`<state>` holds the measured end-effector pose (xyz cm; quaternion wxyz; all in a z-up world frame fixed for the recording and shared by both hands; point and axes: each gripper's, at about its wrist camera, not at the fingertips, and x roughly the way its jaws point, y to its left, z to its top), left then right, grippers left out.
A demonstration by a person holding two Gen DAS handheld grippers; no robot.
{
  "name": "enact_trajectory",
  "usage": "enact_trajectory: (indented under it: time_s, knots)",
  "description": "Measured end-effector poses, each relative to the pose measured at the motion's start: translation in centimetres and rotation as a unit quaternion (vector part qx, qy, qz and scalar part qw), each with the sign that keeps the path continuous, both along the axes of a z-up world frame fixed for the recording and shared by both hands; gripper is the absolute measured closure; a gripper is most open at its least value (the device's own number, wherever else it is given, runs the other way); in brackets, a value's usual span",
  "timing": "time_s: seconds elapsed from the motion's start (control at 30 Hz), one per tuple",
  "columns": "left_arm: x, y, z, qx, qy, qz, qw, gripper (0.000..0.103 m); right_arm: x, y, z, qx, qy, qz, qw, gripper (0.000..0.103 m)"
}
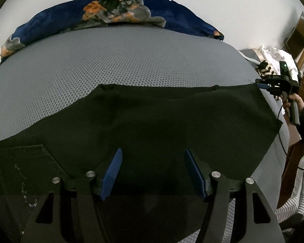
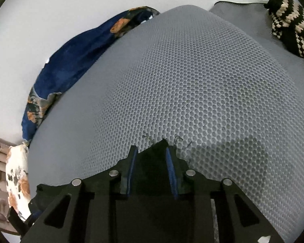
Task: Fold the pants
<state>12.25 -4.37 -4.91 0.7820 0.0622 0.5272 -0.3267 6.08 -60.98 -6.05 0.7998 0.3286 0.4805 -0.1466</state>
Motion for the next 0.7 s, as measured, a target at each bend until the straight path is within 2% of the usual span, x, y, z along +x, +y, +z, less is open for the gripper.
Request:
enact_trajectory:
  time_s: [0.43, 0.5, 0.7]
  knots:
    - [0.5, -0.5, -1.0, 0.013, 0.007, 0.006, 0.9999, 0.038, 0.3, 1.3, -0.5, -0.003, 0.002, 0.058, 0.998, 0.092]
    - [0.6, -0.6, -1.0, 0.013, 0.008, 0.008, 0.9998, 0.039, 0.2, 1.7, -0.3, -0.028, 0.0, 0.052, 0.998, 0.099]
    - [1.2, 0.2, 0.0, 0.013, -0.014, 0.021, 0.9996, 0.038, -0.1, 4.5, 2.3, -0.142, -0.017, 0.031, 0.989, 0.101]
